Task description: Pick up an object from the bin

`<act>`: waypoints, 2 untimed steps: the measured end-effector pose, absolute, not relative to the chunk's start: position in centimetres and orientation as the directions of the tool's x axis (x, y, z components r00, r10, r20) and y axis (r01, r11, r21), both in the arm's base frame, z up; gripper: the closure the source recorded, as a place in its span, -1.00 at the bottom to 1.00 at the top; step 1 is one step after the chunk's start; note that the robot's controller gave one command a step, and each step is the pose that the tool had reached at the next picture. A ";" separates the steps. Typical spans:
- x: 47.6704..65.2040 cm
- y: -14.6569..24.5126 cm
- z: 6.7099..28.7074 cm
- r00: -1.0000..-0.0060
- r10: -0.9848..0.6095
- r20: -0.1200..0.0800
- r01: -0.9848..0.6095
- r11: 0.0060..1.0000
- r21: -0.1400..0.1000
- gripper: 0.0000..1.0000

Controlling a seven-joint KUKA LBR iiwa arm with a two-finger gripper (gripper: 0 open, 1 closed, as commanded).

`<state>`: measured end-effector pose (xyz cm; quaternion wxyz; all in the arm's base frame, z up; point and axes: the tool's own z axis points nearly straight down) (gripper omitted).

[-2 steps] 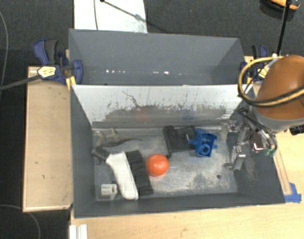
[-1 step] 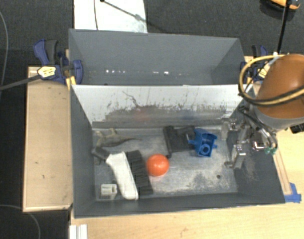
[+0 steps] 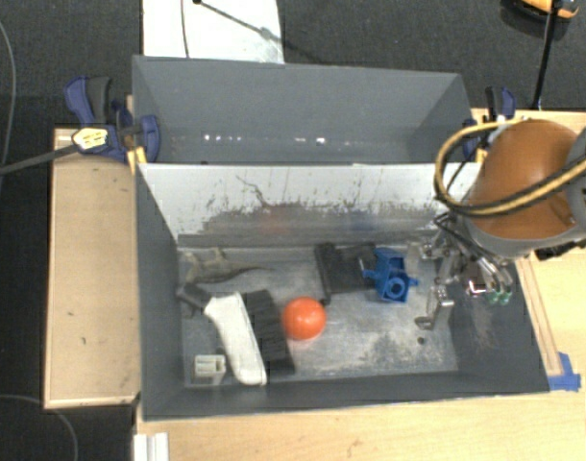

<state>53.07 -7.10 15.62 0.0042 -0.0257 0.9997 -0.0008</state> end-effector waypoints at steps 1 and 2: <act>55.6 -5.0 9.9 -0.998 -0.060 -0.008 -0.060 0.998 0.000 -1.00; 55.3 -5.5 11.3 -0.998 -0.054 -0.019 -0.054 0.999 -0.003 1.00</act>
Offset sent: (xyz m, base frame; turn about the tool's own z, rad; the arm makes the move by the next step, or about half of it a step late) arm 0.0413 0.0118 -0.0862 0.0903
